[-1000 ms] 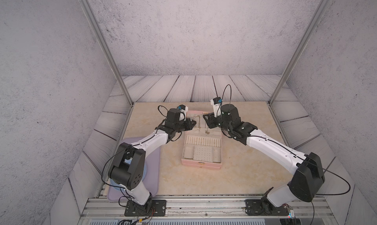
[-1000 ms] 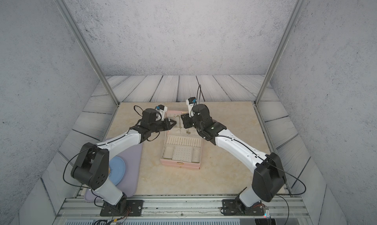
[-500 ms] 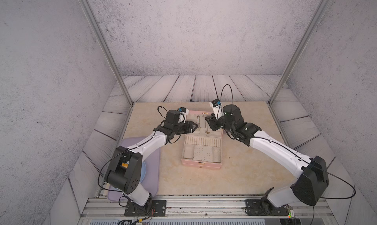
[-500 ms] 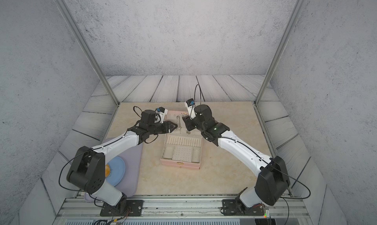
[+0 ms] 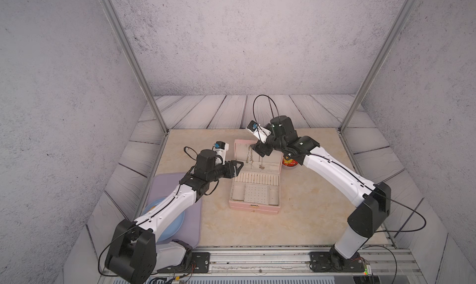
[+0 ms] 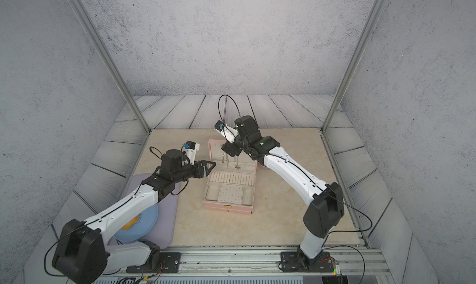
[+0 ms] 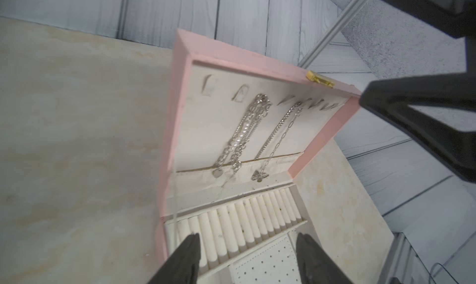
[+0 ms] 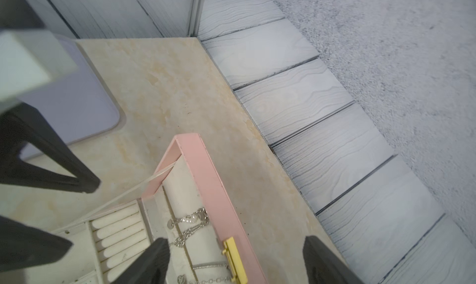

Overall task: Put jewelry chain into jewelry box
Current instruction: Adjust the necklace at the jewelry box clasp.

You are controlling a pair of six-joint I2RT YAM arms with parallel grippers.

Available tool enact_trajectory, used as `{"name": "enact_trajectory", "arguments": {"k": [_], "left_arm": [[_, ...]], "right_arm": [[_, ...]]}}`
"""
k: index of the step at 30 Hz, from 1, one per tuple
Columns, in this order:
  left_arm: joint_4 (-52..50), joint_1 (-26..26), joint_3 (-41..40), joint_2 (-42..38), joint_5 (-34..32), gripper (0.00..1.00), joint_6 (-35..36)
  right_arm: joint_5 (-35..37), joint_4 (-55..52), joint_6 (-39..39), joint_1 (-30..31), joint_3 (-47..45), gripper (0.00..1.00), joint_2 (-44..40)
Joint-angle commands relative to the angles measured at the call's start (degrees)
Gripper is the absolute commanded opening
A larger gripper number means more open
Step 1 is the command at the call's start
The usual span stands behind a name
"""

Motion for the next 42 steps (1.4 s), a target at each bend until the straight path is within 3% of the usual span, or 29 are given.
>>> {"name": "enact_trajectory", "arguments": {"k": [1,3,7,12,19,42], "left_arm": [[-0.97,1.07,-3.98,-1.69,-4.86,0.7,-2.06],[-1.61,1.11,-5.9,-1.95,-2.52,0.77,-3.89],[-0.58,1.13,-9.61,-0.93,3.05,0.81,-7.63],[0.52,1.02,-11.59,1.5,5.2,0.83,-8.39],[-0.57,0.88,-12.17,1.95,5.19,0.84,-7.88],[-0.52,-0.1,-12.89,2.91,6.28,0.84,-8.08]], "right_arm": [[-2.88,-11.89,-9.61,-0.27,7.66,0.85,5.59],[-3.38,-16.39,-11.68,-0.23,12.45,0.85,8.98],[-3.15,-22.47,-14.35,-0.23,19.89,0.84,14.41],[-2.71,-24.1,-16.51,-0.24,21.57,0.79,16.33],[-1.46,-23.47,-16.73,-0.2,23.61,0.6,18.94],[2.79,-22.14,-16.09,-0.23,24.01,0.17,21.03]]}}
